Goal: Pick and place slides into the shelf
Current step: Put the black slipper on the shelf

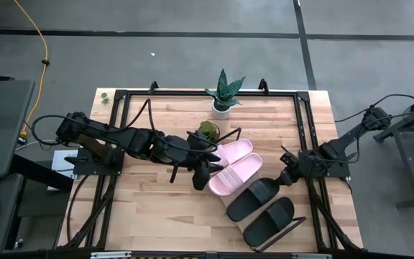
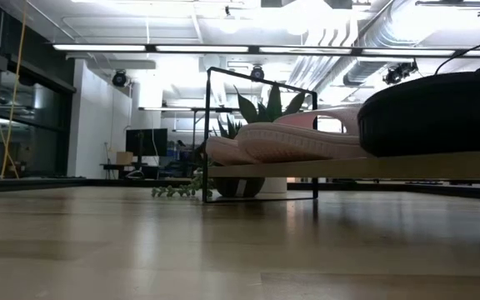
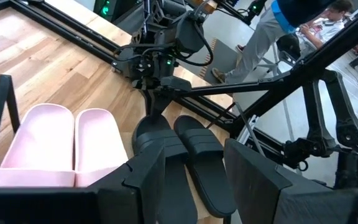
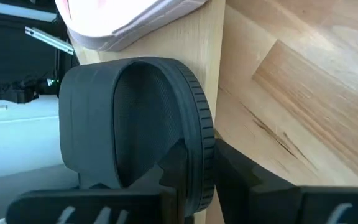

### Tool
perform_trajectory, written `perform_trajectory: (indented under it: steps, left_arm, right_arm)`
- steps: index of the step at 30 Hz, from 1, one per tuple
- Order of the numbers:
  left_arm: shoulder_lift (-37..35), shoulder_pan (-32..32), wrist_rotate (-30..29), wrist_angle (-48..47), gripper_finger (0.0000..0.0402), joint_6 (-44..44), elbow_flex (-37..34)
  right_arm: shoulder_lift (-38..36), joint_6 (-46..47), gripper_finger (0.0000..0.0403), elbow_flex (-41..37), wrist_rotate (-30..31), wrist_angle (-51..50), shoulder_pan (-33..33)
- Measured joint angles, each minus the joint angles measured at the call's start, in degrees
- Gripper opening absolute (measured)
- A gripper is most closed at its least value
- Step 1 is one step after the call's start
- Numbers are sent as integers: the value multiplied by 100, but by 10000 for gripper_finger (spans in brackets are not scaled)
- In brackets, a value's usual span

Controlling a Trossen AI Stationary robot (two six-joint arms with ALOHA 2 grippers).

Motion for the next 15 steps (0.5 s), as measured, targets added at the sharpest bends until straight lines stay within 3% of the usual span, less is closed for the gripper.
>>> perform_trajectory:
  steps: [5, 15]
  left_arm:
    - [-2, 0, 28, -2, 154, 0, 0]
    - [-2, 0, 33, 1, 154, 0, 0]
  right_arm:
    - [0, -168, 63, 31, 155, 36, 0]
    - [-1, -84, 143, 90, 360, -215, 0]
